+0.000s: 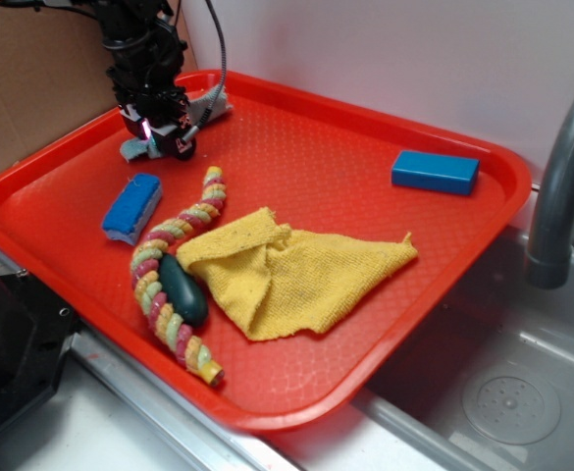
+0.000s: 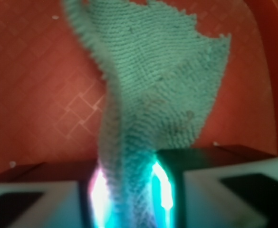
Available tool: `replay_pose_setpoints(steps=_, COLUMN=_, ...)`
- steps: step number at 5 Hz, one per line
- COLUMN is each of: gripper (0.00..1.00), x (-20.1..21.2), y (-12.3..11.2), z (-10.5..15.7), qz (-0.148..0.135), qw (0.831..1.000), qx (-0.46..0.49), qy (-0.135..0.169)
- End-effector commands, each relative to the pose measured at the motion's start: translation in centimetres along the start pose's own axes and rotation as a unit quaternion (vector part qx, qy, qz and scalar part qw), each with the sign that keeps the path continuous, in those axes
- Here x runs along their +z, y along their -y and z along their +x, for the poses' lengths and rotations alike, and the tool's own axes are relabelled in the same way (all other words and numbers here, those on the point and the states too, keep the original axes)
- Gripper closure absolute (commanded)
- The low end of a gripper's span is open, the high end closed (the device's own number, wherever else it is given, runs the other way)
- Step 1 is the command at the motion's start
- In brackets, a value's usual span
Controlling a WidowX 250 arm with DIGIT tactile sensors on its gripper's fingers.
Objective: Grab the blue cloth.
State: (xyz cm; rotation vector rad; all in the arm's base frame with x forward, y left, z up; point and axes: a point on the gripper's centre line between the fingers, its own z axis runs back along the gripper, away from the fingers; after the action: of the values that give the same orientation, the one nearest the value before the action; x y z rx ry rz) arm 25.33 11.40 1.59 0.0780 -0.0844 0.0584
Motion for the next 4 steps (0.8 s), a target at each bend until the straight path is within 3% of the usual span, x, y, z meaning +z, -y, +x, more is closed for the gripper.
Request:
replay_pose_setpoints(steps=1, gripper=1.0, x=0.4, y=-0.8, z=-0.3, qz=0.004, qw=1.0, qx=0.014, qy=0.003)
replay_pose_setpoints(steps=3, gripper=1.0, x=1.6, y=0.3, z=-1.1, qz=0.011, qw=1.0, qx=0.013, qy=0.008)
replay_pose_setpoints(steps=4, gripper=1.0, x=7.0, y=4.1, z=-3.2, qz=0.006, qw=0.997, qx=-0.018, qy=0.072)
